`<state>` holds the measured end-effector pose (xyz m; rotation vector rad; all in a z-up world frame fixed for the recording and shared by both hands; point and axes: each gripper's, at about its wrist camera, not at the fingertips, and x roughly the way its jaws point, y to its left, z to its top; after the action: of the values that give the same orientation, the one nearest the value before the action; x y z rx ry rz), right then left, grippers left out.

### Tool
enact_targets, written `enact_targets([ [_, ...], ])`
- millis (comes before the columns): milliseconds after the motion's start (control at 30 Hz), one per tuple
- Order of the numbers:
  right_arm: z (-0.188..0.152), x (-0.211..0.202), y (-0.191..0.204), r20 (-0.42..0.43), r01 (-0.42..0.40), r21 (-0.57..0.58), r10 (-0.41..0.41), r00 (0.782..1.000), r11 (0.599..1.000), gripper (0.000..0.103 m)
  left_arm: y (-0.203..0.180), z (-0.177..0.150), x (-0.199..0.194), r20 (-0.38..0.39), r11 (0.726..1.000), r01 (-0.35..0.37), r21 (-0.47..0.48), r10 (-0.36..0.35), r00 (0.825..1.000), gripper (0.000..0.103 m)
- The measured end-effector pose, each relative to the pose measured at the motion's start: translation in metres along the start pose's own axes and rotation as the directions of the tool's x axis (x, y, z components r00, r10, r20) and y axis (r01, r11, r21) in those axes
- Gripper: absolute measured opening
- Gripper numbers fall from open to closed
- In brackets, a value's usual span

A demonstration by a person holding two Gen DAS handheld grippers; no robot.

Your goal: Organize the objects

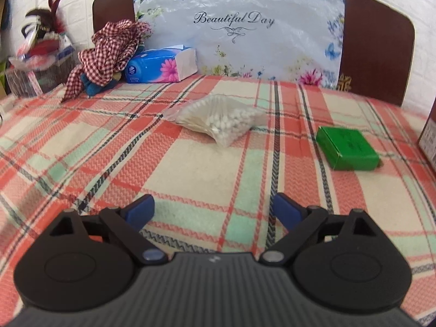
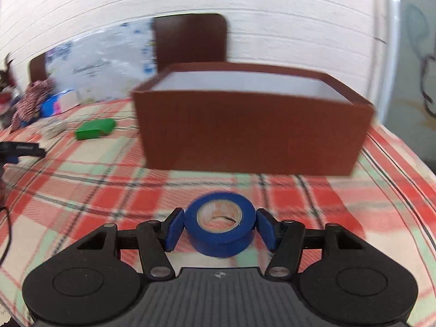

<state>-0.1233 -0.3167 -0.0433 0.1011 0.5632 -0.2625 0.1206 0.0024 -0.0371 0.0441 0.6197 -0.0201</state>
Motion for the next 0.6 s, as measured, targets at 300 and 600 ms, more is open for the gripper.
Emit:
enact_targets([
  [300, -0.013, -0.004, -0.014, 0.012, -0.054, 0.033, 0.053, 0.999, 0.998, 0.067, -0.072, -0.036, -0.076, -0.101, 0.967, 0.253, 0.029, -0.248, 0.963, 0.094],
  [600, -0.025, -0.017, -0.026, 0.041, -0.11, 0.051, 0.108, 0.993, 0.993, 0.07, -0.152, -0.014, -0.119, -0.218, 0.835, 0.543, 0.089, -0.516, 0.829, 0.086],
])
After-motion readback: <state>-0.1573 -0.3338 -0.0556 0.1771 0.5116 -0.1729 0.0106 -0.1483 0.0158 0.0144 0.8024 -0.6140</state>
